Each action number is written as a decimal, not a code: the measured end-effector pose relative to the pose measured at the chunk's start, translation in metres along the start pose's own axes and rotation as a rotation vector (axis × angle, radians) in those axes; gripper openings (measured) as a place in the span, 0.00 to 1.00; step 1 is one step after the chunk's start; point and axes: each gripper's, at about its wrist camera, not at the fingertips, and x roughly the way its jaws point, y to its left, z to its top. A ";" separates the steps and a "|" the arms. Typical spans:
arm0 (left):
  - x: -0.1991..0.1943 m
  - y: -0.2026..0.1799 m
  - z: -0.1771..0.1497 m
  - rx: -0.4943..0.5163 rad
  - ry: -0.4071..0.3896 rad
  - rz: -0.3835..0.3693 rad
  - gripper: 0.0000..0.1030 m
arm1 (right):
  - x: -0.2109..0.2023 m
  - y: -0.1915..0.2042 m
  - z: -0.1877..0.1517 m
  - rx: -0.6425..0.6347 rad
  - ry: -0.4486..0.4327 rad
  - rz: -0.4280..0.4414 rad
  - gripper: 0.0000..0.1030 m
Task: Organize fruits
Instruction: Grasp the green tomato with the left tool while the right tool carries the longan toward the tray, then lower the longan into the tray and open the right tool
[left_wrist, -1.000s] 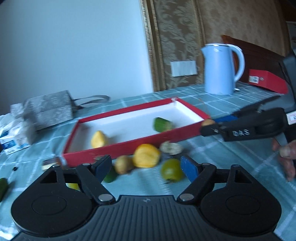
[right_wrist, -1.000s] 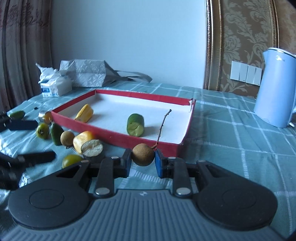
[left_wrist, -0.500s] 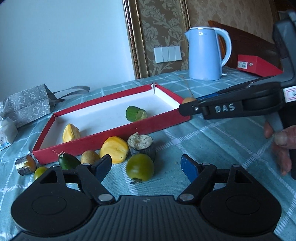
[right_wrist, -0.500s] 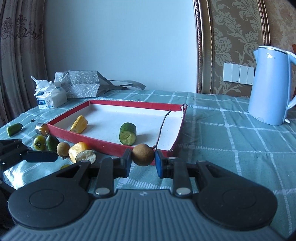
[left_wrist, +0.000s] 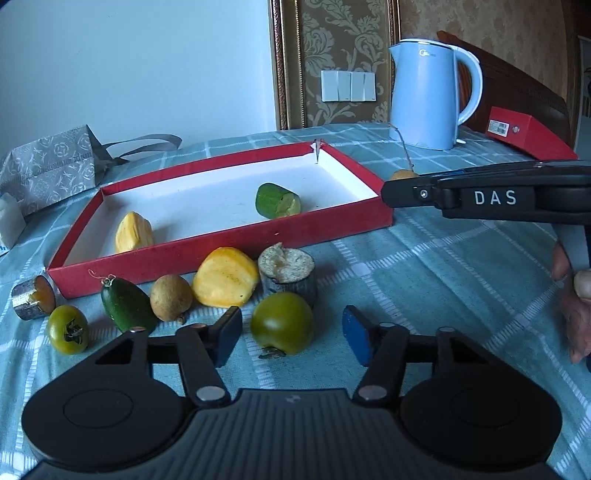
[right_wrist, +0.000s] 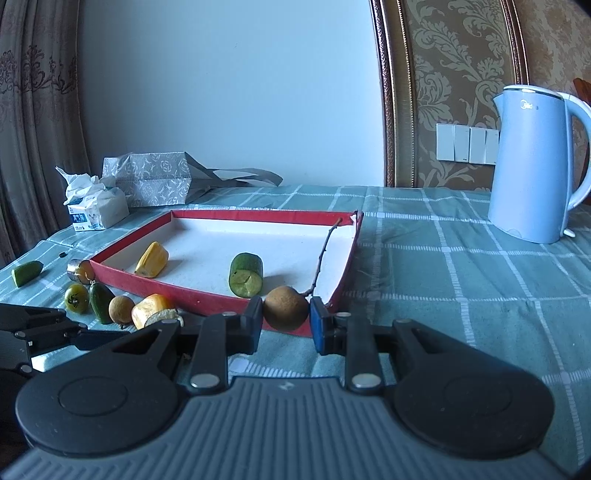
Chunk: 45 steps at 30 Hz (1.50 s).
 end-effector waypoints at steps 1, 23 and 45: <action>0.000 0.000 0.000 0.000 0.000 -0.001 0.55 | 0.000 0.000 0.000 0.002 0.000 0.000 0.25; -0.020 0.024 -0.005 -0.090 -0.047 0.086 0.32 | 0.002 -0.009 -0.001 0.042 -0.015 -0.021 0.25; -0.034 0.113 -0.009 -0.259 -0.140 0.439 0.32 | 0.001 -0.010 -0.001 0.065 -0.088 -0.070 0.25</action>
